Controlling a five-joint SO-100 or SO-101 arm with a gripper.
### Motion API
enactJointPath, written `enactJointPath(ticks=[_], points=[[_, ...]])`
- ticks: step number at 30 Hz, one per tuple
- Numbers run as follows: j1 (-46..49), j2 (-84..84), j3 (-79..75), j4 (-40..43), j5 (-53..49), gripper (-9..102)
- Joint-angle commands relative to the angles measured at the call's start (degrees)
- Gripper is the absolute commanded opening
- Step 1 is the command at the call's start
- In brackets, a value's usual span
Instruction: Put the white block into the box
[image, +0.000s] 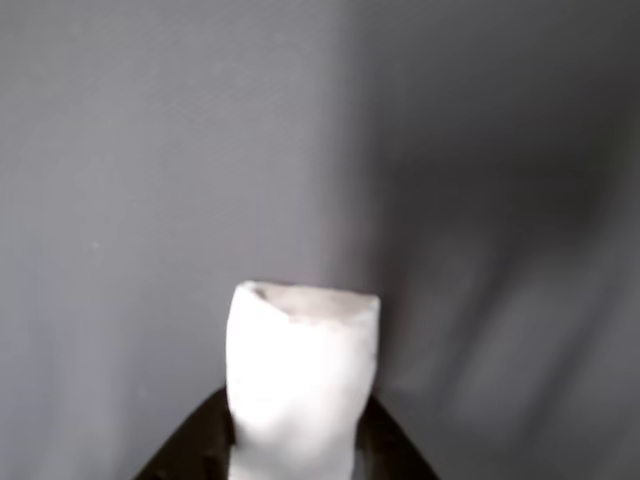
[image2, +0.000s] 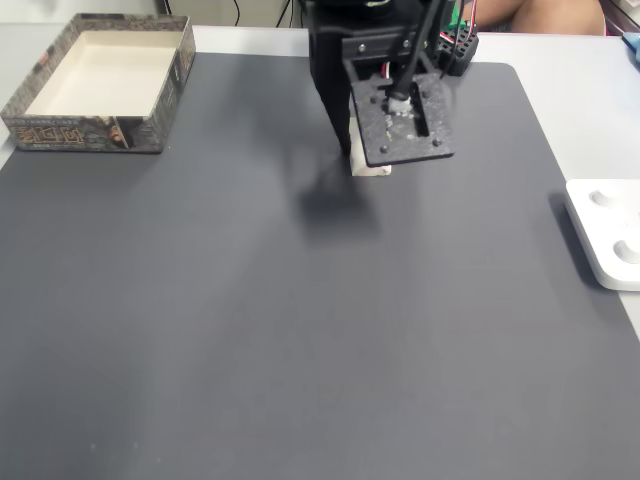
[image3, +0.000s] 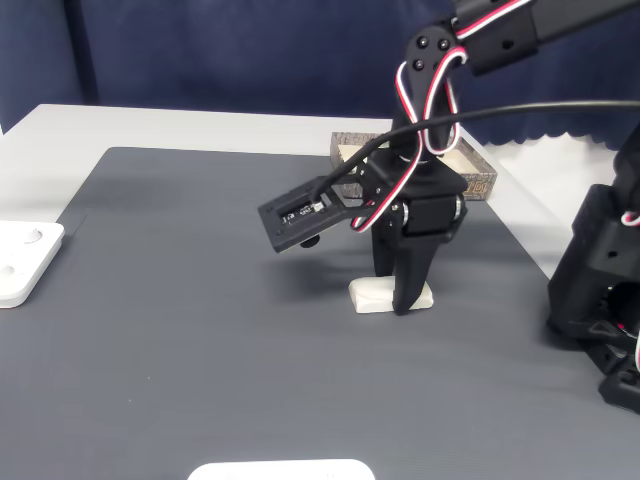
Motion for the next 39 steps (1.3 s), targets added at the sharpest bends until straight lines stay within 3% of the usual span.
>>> enactJointPath(ticks=[1,13,21,30,39], points=[[-1.2,0.3,1.1,-0.4,-0.2,-2],[4.0,12.0,-1.6,5.4,-1.7,-1],[11.0,18.9,-5.4,14.8,-2.5,-2],[17.9,16.5,-21.8,26.2,-1.1,-2],[31.4,8.1,-34.5,29.9,4.7,-2]])
